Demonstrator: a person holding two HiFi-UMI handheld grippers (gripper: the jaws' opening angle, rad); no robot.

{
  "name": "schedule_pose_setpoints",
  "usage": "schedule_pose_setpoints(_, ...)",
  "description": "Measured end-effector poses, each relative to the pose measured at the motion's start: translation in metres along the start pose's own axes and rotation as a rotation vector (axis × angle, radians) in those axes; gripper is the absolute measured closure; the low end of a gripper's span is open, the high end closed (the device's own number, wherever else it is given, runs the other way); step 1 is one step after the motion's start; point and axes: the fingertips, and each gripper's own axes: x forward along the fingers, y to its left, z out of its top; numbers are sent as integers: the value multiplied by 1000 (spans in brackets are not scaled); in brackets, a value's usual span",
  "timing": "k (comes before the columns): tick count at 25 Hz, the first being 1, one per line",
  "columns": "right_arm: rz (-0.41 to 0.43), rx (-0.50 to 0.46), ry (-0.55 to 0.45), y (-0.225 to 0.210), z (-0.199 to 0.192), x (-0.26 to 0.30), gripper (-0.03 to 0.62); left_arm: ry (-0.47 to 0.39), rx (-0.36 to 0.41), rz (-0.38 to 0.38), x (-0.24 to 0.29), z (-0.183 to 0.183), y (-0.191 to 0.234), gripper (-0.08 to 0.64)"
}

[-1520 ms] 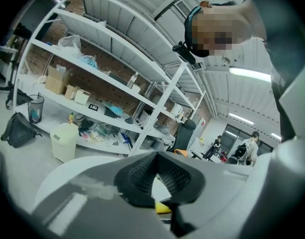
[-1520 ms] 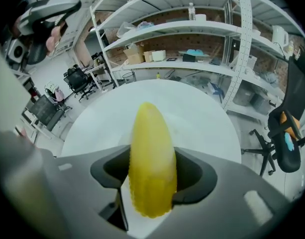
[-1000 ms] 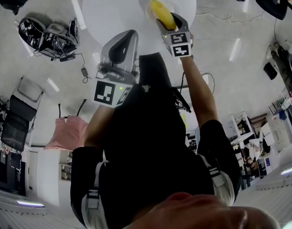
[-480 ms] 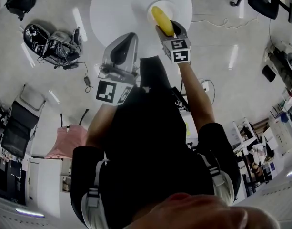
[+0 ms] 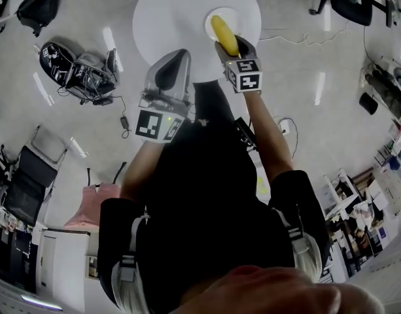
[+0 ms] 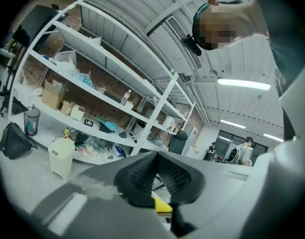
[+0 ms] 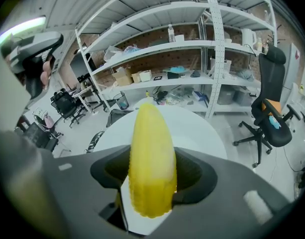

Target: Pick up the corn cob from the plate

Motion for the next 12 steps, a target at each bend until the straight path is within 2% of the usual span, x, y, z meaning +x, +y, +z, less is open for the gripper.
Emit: schedule_pose_setpoints(12,-40,29,-64,25,11,-41,330,-38,15,-40,-34,22,-10,555)
